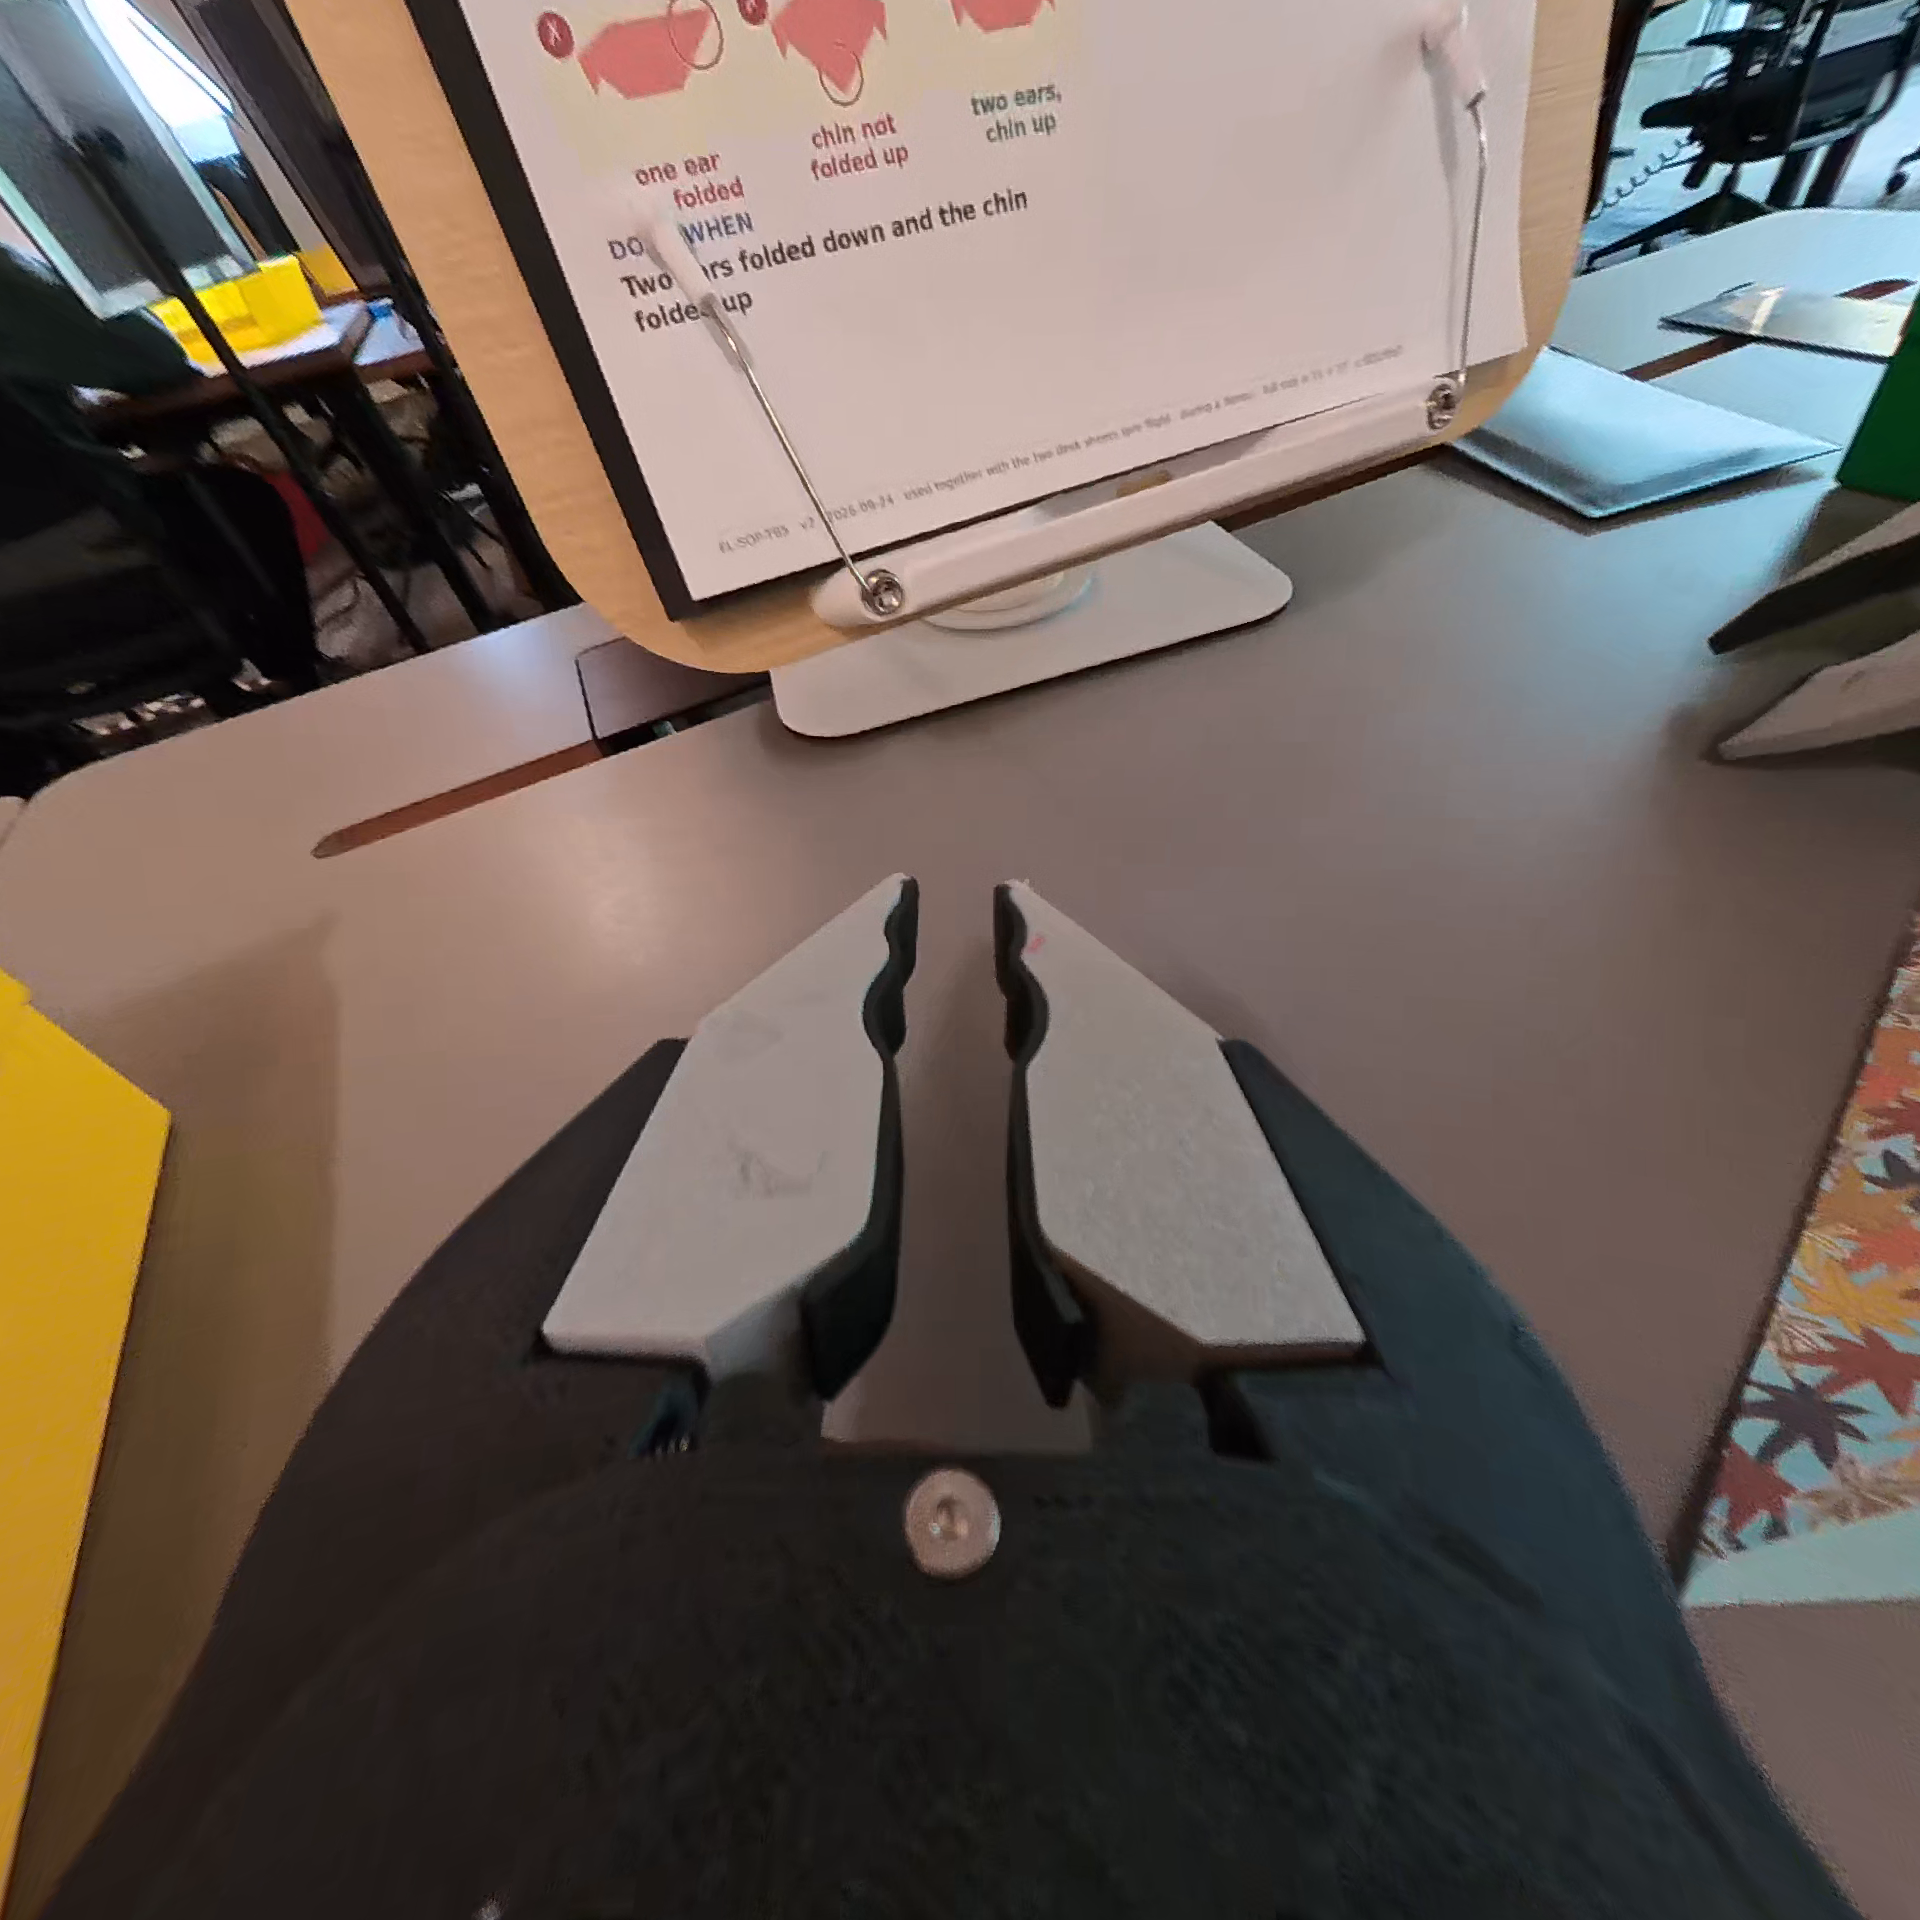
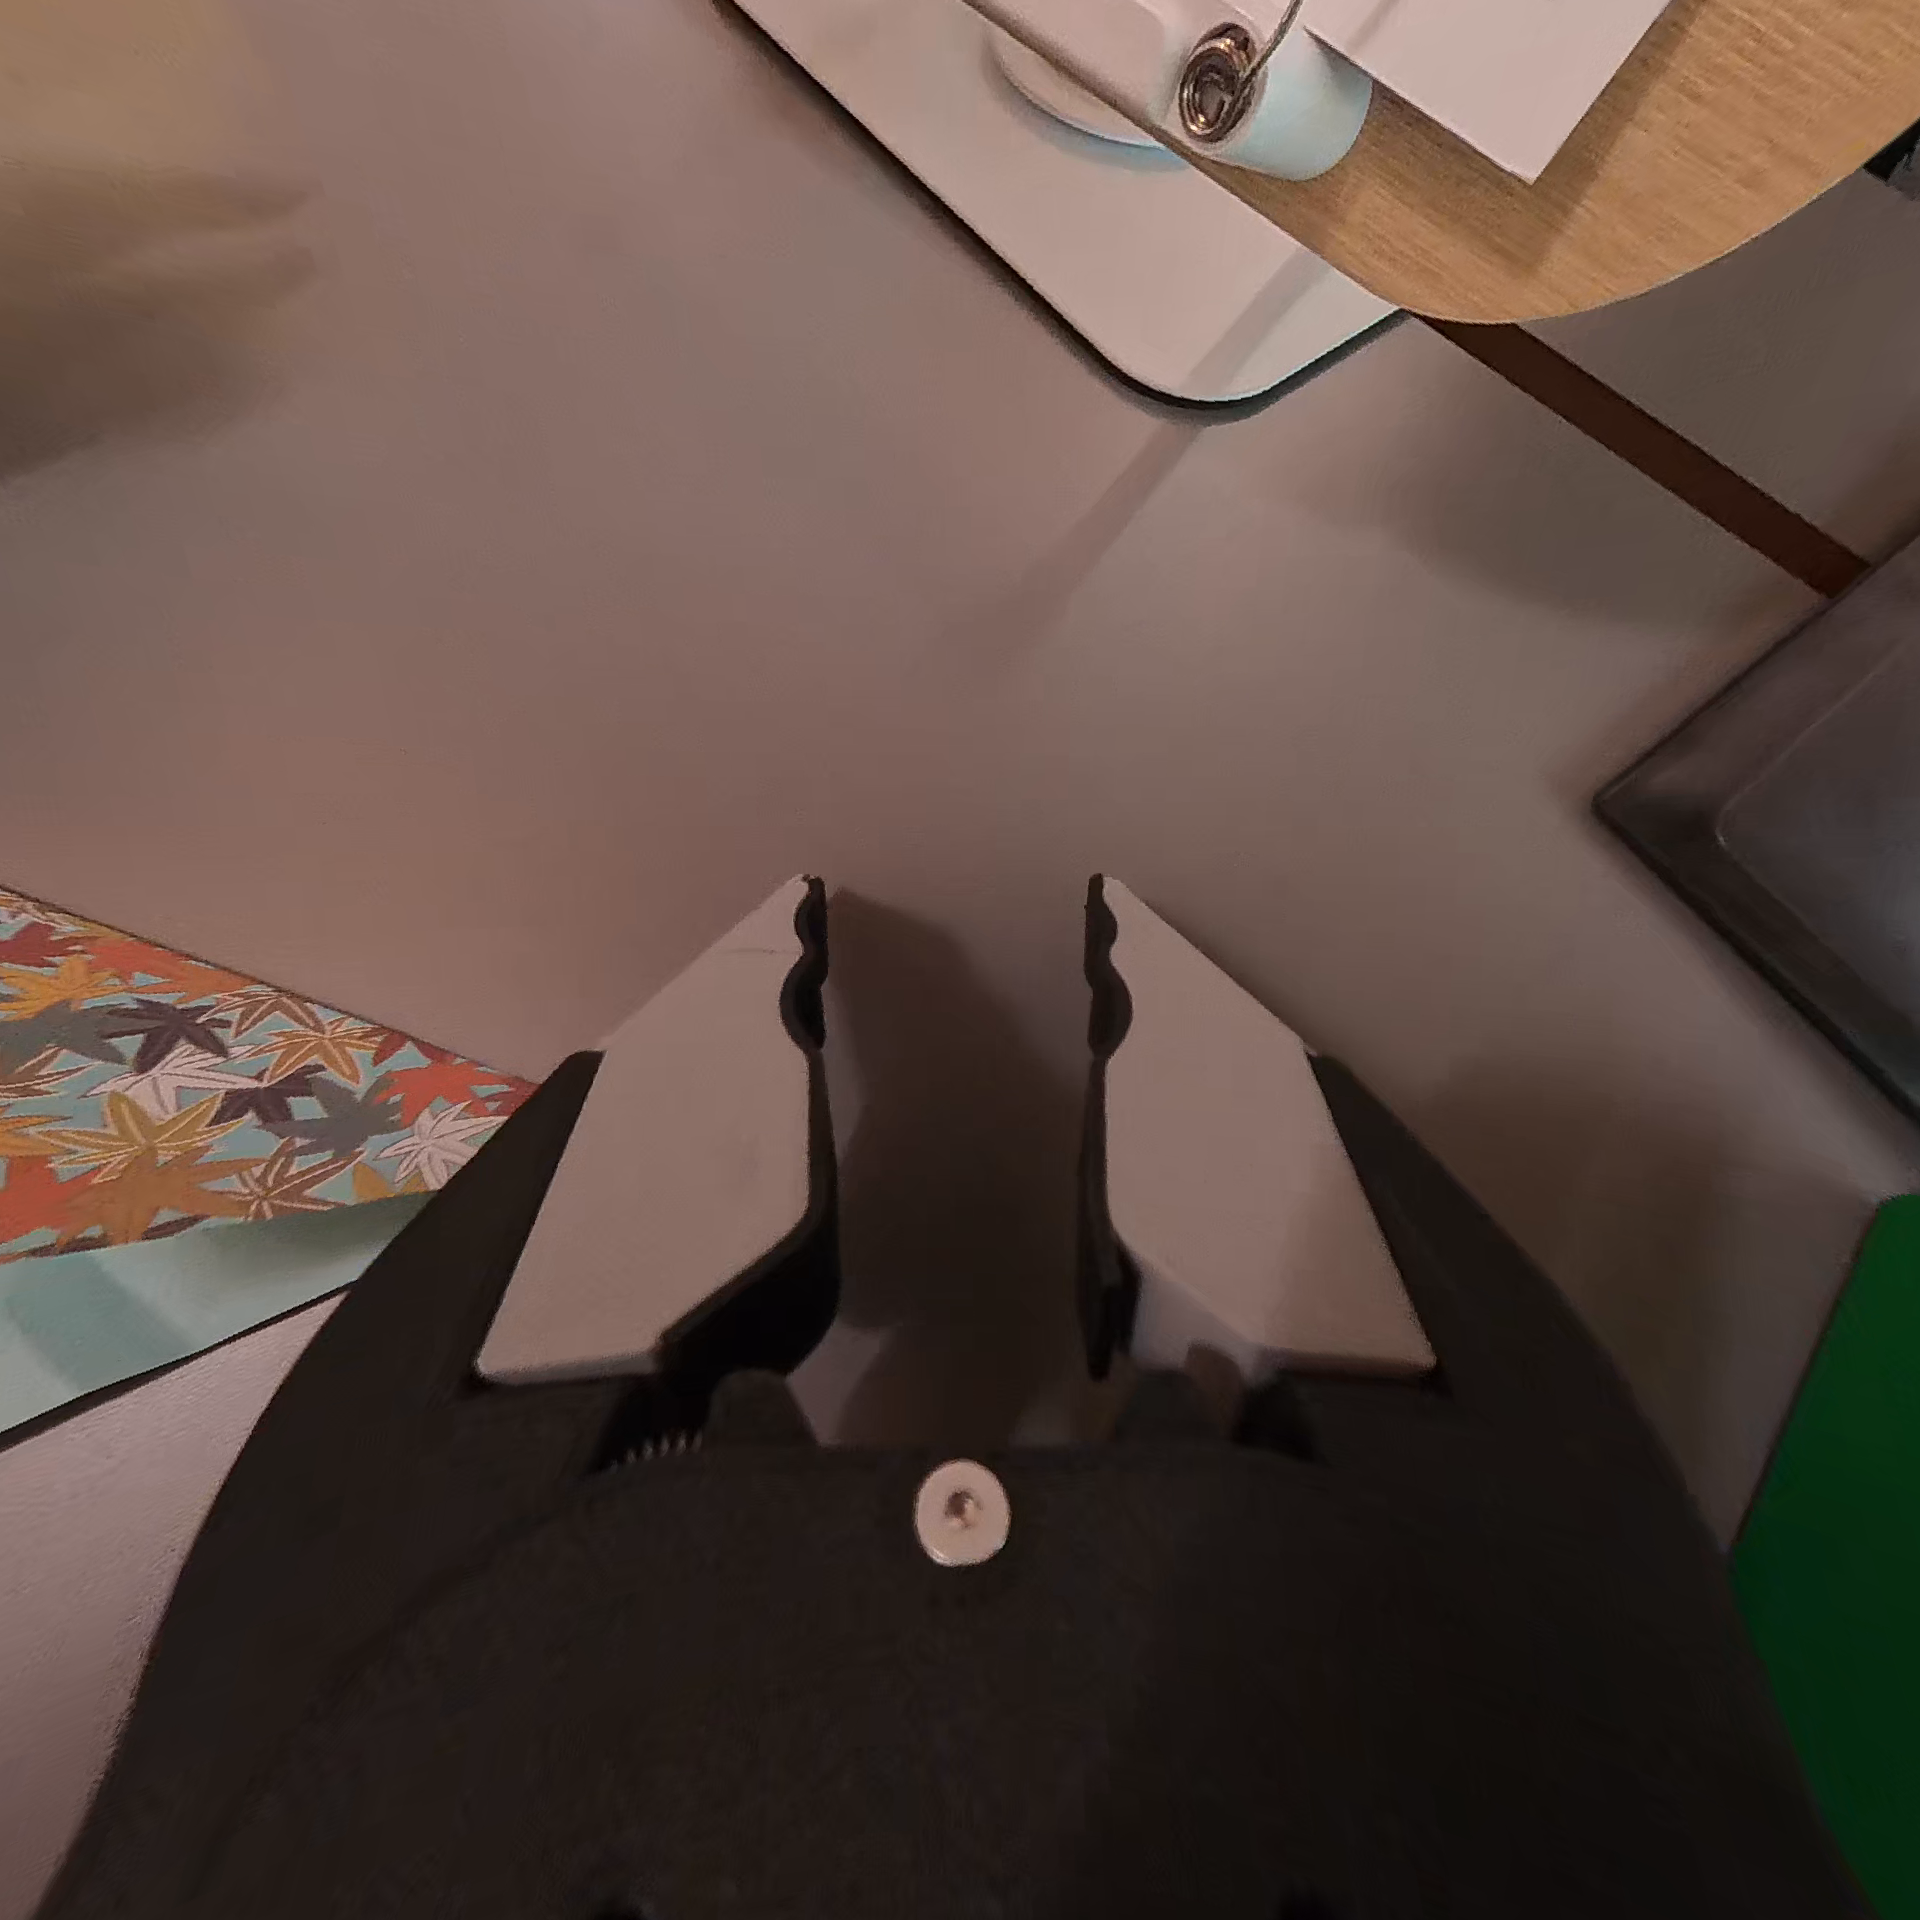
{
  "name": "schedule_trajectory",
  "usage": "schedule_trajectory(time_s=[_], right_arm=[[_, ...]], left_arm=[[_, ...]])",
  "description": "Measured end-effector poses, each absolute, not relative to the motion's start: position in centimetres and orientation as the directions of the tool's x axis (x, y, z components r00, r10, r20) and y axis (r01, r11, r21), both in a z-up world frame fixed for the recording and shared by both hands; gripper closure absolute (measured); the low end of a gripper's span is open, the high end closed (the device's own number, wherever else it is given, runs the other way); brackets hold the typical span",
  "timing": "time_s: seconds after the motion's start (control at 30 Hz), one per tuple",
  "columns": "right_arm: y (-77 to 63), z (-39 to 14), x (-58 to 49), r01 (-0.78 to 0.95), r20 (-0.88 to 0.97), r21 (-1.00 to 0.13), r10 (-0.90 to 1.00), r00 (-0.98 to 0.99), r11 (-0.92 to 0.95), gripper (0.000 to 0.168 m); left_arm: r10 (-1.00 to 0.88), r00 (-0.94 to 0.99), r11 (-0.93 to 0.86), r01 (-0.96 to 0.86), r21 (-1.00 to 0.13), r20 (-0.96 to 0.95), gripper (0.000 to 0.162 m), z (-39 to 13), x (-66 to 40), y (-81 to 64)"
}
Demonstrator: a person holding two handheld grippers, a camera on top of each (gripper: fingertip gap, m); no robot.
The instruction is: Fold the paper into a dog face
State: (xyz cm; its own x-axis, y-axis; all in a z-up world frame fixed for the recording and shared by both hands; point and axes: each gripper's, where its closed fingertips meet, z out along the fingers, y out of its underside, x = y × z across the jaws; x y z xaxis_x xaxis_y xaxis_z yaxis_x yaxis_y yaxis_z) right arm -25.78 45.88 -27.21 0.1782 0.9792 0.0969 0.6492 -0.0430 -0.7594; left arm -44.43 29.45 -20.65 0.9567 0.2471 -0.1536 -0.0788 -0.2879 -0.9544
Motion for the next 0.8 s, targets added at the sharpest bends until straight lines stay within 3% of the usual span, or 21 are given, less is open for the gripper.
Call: schedule_trajectory(time_s=[0.3,0.6,0.8], right_arm=[[45.7,-27.6,-26.3,0.669,0.113,-0.743,0.984,0.137,-0.008,0.138],[45.6,-27.8,-26.7,0.670,0.053,-0.742,0.992,0.113,-0.037,0.142],[45.7,-27.8,-26.8,0.670,0.050,-0.742,0.992,0.115,-0.040,0.141]], left_arm=[[0.330,0.915,-0.325,-0.120,-0.938,-0.231,0.154,-20.8,-46.3,30.1],[0.182,0.966,-0.520,-0.063,-0.852,-0.183,0.146,-24.5,-45.4,31.7],[0.177,0.962,-0.534,-0.086,-0.841,-0.210,0.147,-24.7,-45.4,31.8]])
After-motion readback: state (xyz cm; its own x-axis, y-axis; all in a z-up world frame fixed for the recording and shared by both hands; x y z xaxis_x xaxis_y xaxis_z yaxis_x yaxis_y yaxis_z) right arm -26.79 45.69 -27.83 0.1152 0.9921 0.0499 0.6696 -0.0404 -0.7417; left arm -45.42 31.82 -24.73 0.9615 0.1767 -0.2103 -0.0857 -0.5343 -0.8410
